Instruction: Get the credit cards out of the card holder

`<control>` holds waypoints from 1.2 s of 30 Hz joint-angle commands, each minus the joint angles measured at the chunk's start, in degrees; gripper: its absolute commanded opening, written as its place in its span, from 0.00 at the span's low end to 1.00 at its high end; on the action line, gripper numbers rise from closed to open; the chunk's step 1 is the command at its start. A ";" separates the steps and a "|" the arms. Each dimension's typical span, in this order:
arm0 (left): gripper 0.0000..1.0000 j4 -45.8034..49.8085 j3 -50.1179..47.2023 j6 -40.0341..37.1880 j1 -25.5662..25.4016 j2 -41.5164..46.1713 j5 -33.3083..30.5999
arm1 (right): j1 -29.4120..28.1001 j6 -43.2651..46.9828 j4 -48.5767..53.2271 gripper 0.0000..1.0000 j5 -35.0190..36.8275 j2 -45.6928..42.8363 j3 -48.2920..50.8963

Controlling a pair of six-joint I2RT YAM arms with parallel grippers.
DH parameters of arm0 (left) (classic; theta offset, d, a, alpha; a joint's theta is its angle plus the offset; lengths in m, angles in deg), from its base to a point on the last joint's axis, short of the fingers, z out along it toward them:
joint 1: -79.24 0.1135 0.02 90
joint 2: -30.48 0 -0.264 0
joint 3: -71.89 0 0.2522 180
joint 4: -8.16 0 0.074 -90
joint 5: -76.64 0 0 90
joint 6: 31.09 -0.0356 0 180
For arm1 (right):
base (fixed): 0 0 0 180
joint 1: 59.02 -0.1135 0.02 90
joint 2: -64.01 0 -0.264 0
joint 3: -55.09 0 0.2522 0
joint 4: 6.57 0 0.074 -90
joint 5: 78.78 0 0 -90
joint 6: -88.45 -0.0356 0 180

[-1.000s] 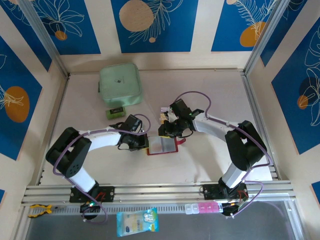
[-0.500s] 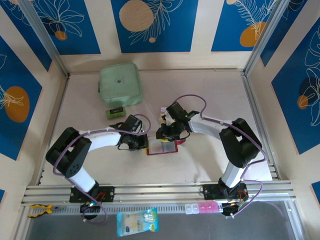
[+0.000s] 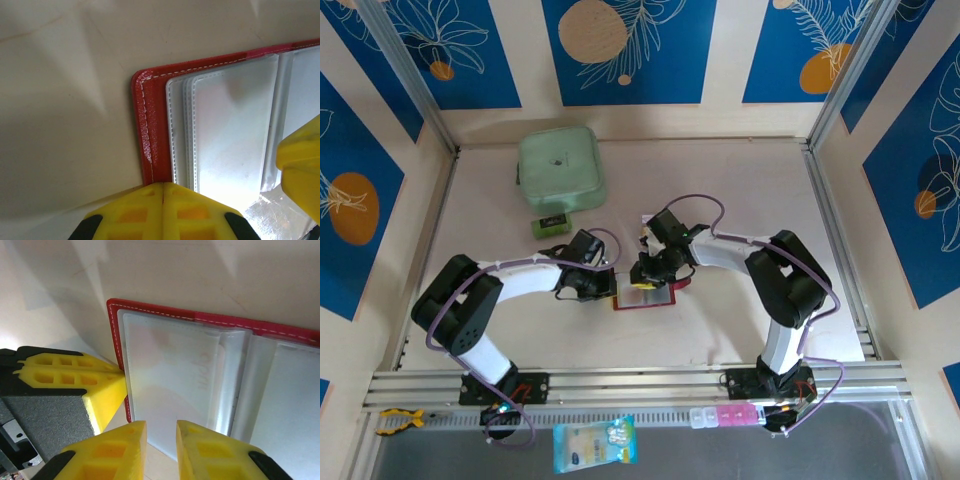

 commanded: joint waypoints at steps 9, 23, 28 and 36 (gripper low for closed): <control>0.04 2.25 -0.29 -1.15 0.20 -0.97 -1.77 | -1.33 -0.67 -0.43 0.23 -2.44 3.36 -2.37; 0.04 2.48 -0.47 -1.19 0.23 -0.81 -1.77 | -1.04 1.03 4.55 0.23 2.42 2.57 -2.90; 0.04 2.48 -0.51 -1.12 0.21 -0.72 -1.85 | -0.42 1.68 4.88 0.23 2.23 1.58 -2.38; 0.04 2.92 -0.24 -1.19 0.22 -0.26 -1.95 | 1.21 2.41 1.68 0.23 -0.90 1.12 0.18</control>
